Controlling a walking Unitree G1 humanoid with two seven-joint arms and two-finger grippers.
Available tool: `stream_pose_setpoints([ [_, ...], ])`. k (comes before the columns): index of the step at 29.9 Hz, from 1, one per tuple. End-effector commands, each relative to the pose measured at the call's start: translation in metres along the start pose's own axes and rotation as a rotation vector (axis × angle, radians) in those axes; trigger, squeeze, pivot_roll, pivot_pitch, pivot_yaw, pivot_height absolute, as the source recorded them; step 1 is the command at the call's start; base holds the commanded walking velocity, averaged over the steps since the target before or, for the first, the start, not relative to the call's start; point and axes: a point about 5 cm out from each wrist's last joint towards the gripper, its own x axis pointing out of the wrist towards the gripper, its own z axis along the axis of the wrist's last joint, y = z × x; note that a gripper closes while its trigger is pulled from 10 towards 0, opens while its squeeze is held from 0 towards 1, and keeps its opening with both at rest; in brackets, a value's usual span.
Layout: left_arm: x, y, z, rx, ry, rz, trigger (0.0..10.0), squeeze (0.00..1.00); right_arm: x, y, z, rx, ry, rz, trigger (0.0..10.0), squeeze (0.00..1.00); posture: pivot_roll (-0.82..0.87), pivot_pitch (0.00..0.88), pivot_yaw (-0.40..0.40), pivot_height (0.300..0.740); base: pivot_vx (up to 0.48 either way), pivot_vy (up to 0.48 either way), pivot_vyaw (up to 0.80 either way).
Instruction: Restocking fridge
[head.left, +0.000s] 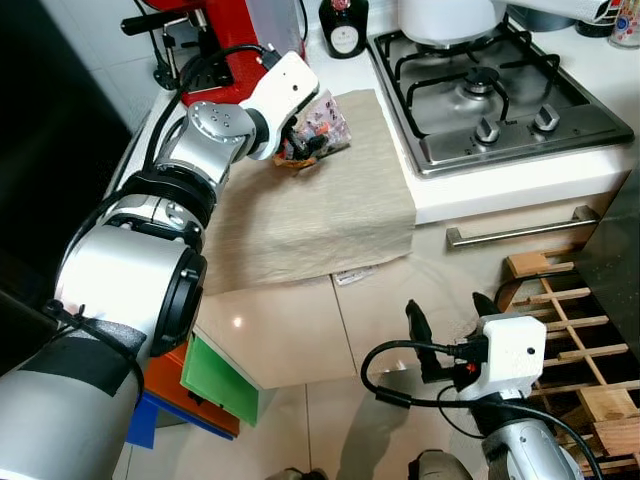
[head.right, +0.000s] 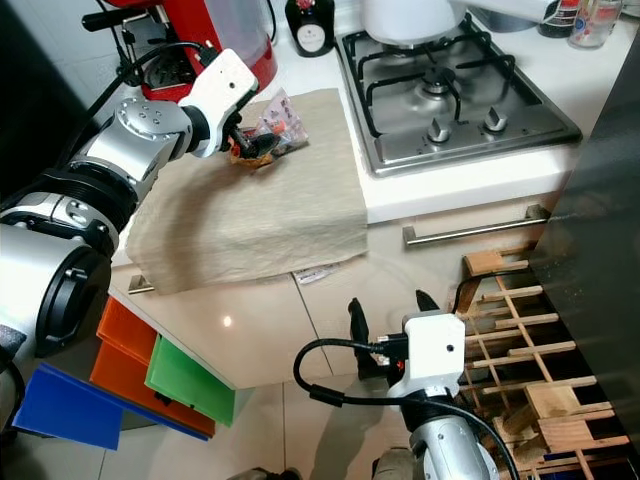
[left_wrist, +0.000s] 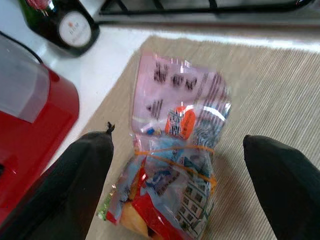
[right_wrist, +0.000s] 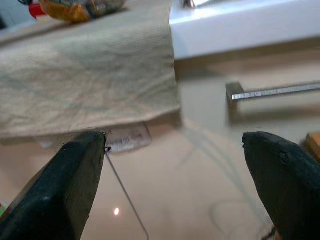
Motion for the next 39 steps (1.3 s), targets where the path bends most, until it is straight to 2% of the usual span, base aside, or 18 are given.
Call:
stream_pose_setpoints([
  [1, -0.003, 0.001, -0.017, -0.038, 0.06, 0.016, 10.0, 0.0, -0.002, 0.005, 0.005, 0.002, -0.006, 0.01, 10.0, 0.0, -0.31, 0.151, 0.236, 0.74, 0.0, 0.0, 0.0],
  [10, -0.004, 0.002, -0.029, -0.116, 0.092, 0.074, 10.0, 0.0, -0.013, 0.005, 0.006, -0.001, 0.023, 0.001, 10.0, 0.0, -0.34, 0.176, 0.231, 0.74, 0.0, 0.0, 0.0],
  [15, -0.003, 0.001, -0.03, -0.103, 0.101, 0.089, 10.0, 0.0, -0.016, 0.004, 0.007, -0.004, 0.029, -0.004, 10.0, 0.0, -0.35, 0.181, 0.234, 0.74, 0.0, 0.0, 0.0],
  [22, -0.002, 0.0, -0.033, -0.031, 0.131, 0.118, 10.0, 0.0, -0.024, 0.005, 0.007, -0.001, 0.052, -0.012, 10.0, 0.0, -0.37, 0.203, 0.245, 0.74, 0.0, 0.0, 0.0],
  [28, -0.004, 0.003, -0.04, -0.032, 0.166, 0.164, 10.0, 0.0, -0.029, 0.005, 0.006, 0.0, 0.069, -0.026, 10.0, 0.0, -0.38, 0.214, 0.254, 0.74, 0.0, 0.0, 0.0],
  [29, -0.005, 0.004, -0.043, -0.054, 0.171, 0.172, 0.0, 0.0, -0.03, 0.005, 0.006, 0.001, 0.071, -0.031, 10.0, 0.0, -0.39, 0.217, 0.257, 0.74, 0.0, 0.0, 0.0],
  [35, -0.007, 0.005, -0.047, -0.127, 0.169, 0.186, 0.0, 0.0, -0.032, 0.005, 0.005, 0.004, 0.079, -0.04, 10.0, 0.0, -0.39, 0.221, 0.259, 0.74, 0.0, 0.0, 0.0],
  [39, -0.007, 0.004, -0.048, -0.143, 0.175, 0.172, 0.0, 0.0, -0.032, 0.006, 0.005, 0.005, 0.081, -0.036, 10.0, 0.0, -0.38, 0.221, 0.255, 0.74, 0.0, 0.0, 0.0],
])
